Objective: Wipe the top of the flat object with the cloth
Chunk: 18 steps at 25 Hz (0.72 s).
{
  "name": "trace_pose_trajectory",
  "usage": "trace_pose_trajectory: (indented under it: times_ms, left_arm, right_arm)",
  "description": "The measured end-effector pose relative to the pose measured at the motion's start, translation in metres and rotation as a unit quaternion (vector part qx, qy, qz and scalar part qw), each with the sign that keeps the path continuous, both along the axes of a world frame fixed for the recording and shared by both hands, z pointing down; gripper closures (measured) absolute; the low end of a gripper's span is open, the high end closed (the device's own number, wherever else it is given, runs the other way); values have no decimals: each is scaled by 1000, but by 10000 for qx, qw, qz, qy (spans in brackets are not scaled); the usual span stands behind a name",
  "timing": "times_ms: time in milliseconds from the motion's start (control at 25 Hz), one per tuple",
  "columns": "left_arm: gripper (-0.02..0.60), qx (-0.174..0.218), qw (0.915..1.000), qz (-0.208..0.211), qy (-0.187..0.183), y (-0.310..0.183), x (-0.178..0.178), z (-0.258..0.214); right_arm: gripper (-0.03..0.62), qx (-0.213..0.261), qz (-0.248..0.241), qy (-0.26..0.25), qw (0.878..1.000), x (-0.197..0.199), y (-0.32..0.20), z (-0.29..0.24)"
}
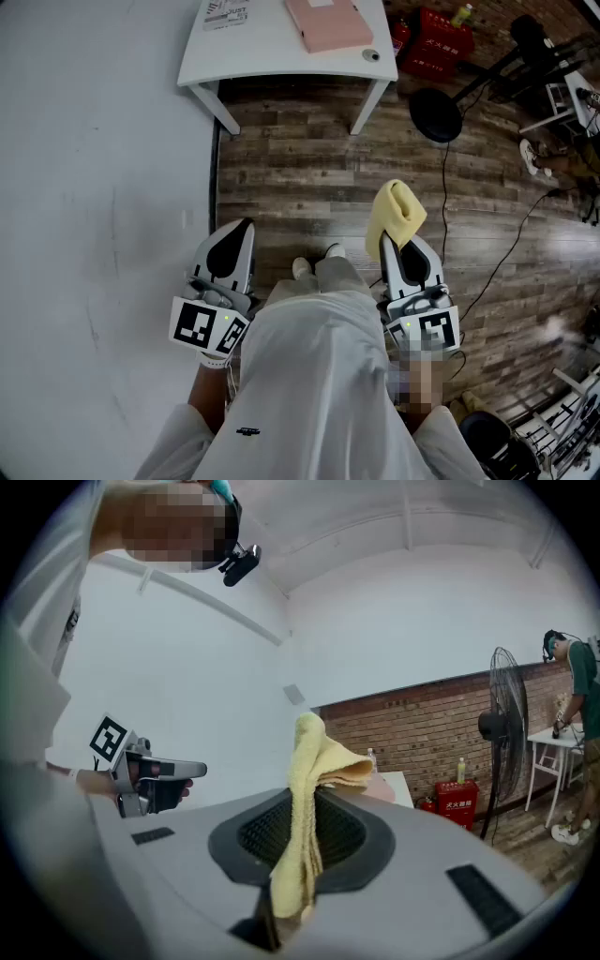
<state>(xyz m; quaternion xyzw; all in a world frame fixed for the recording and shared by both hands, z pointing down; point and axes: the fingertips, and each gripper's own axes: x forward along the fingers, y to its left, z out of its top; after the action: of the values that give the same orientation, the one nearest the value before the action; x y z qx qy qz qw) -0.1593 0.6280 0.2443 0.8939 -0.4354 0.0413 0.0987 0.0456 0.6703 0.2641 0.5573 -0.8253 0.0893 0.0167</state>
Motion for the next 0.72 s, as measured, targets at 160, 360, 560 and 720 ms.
trace_pose_trajectory:
  times_ms: [160, 360, 560, 720]
  left_arm:
    - [572, -88, 10000, 25, -36, -3, 16, -2]
    - [572, -255, 9989, 380, -63, -7, 47, -5]
    - [572, -248, 9981, 467, -324, -18, 68, 5]
    - [571, -210, 9979, 466, -389, -32, 83, 5]
  right_arm:
    - [539, -73, 20, -78, 9999, 9, -7, 0]
    - [539, -100, -115, -117, 9998, 17, -24, -3]
    - [536, -126, 9, -421, 9990, 32, -40, 3]
    - [535, -81, 25, -416, 9991, 43, -46, 5]
